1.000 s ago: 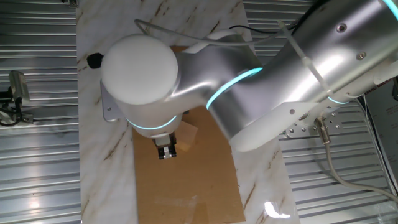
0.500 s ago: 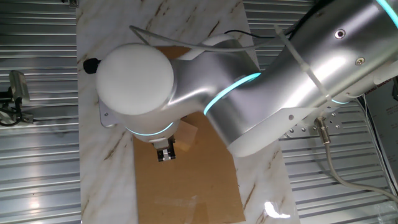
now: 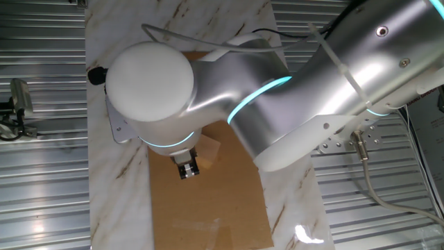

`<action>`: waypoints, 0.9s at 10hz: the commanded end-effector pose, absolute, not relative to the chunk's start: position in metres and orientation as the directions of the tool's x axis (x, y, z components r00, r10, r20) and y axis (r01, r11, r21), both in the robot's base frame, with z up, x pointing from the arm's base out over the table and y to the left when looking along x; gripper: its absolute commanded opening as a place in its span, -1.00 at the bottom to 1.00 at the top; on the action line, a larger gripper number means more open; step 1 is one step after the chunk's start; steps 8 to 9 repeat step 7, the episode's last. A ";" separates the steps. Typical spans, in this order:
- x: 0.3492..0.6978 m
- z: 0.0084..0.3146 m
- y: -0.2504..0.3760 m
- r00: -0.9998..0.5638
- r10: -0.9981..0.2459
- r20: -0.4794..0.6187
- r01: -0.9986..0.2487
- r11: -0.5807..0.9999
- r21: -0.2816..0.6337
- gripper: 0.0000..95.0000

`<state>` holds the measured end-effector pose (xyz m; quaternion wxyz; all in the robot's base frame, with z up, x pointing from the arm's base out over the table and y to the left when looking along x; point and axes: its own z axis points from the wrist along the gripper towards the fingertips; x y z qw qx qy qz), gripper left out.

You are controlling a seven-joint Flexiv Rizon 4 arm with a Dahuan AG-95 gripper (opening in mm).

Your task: Hold a small block with the gripper and sweep it from left to right on the table

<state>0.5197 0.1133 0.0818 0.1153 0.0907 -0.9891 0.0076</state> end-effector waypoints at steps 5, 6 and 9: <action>0.518 0.085 0.113 -0.930 -0.291 0.223 -0.279 0.956 0.085 -1.00; 0.518 0.085 0.113 -0.928 -0.299 0.222 -0.285 0.954 0.090 -1.00; 0.519 0.085 0.113 -0.928 -0.300 0.220 -0.286 0.954 0.093 -1.00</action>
